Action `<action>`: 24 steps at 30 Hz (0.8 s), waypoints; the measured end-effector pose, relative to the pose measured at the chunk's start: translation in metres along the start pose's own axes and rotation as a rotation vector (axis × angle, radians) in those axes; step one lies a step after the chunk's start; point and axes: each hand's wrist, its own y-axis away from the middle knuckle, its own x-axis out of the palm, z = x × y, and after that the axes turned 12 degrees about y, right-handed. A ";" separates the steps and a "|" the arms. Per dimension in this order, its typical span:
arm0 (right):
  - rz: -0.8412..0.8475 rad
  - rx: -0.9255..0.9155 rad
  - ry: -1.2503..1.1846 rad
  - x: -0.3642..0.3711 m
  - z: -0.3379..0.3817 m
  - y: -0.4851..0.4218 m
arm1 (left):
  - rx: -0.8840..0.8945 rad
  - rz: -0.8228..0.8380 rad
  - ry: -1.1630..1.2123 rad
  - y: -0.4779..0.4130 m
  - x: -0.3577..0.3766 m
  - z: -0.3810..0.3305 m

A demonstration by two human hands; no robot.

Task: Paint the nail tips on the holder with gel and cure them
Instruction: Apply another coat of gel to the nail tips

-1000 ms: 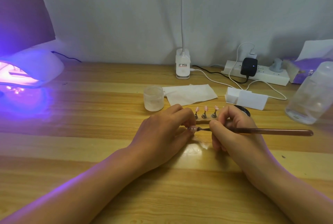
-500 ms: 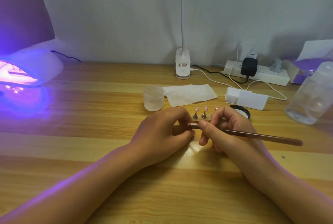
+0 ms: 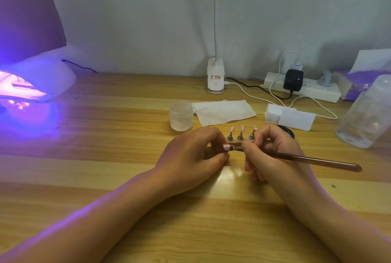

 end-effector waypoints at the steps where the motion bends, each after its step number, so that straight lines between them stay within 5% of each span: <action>1: -0.016 -0.001 -0.007 0.000 0.000 0.000 | -0.001 -0.005 0.003 0.000 0.000 0.000; 15: -0.381 -0.265 0.137 -0.005 0.000 0.002 | -0.011 -0.214 0.191 -0.004 0.000 0.006; 24: -0.330 -0.187 0.105 -0.008 -0.012 -0.005 | -0.061 -0.248 0.148 -0.007 -0.002 0.009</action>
